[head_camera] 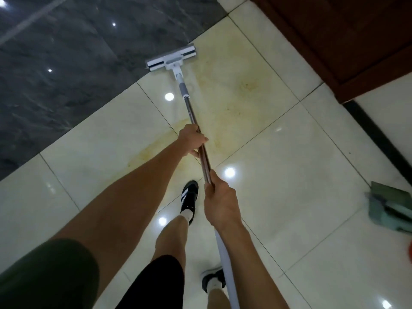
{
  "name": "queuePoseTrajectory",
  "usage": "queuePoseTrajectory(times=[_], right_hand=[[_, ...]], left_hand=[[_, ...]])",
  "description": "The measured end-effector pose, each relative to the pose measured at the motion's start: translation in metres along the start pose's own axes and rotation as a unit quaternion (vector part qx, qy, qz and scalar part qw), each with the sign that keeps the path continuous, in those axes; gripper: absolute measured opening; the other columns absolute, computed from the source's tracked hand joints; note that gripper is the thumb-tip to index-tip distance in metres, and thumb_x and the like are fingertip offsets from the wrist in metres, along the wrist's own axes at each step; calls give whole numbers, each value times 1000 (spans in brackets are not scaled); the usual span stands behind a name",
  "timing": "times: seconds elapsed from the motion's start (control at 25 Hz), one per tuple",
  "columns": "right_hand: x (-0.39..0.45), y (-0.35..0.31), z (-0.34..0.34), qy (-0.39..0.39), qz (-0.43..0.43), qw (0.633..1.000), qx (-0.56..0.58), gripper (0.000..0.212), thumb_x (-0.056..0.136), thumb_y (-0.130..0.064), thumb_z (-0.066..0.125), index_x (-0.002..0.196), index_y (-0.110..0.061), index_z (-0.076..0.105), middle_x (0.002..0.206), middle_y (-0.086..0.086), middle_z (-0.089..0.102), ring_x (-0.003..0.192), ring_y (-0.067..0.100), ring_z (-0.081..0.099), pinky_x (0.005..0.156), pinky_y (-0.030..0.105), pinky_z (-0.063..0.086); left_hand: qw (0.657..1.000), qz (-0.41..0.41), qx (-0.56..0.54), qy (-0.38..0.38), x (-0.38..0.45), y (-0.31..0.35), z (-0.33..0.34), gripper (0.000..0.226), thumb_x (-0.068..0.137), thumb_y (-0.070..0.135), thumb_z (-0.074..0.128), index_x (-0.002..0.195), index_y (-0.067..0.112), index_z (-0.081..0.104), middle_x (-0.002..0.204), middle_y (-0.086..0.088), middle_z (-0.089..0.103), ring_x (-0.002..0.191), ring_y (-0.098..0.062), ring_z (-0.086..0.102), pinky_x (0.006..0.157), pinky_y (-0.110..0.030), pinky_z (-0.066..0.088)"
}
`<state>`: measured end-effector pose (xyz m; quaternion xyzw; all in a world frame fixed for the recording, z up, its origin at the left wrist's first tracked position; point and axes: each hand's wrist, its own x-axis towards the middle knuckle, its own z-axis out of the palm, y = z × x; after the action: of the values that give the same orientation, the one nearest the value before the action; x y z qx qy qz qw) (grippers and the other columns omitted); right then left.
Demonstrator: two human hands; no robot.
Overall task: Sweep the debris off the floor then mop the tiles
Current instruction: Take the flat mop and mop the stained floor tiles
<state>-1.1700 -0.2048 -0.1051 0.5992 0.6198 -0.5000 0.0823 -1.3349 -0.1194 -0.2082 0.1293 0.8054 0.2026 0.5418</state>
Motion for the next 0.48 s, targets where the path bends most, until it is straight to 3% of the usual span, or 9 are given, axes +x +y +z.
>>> queuePoseTrajectory(times=[0.08,0.24,0.48], right_hand=[[-42,43,-5,-4,12,1000,11,44,105,-25,39,148,-31,39,90,-1,64,69,10,61,59,20,48],[-134,143,-18,-6,36,999,15,46,105,-26,38,150,-34,36,83,-3,61,63,7,57,56,17,43],[-215,216,-43,-16,44,999,24,45,105,-23,37,151,-28,37,86,-2,60,58,5,49,44,10,36]], left_hand=[[1000,-3,14,-15,-37,-26,39,49,88,2,73,132,2,50,107,-14,59,88,-32,65,67,-53,62],[997,10,54,-44,-126,-81,131,53,90,5,71,137,1,46,86,-2,51,73,-27,65,67,-48,63],[997,15,59,-40,-201,-122,207,55,89,5,73,136,1,46,91,-5,56,71,-22,65,53,-39,62]])
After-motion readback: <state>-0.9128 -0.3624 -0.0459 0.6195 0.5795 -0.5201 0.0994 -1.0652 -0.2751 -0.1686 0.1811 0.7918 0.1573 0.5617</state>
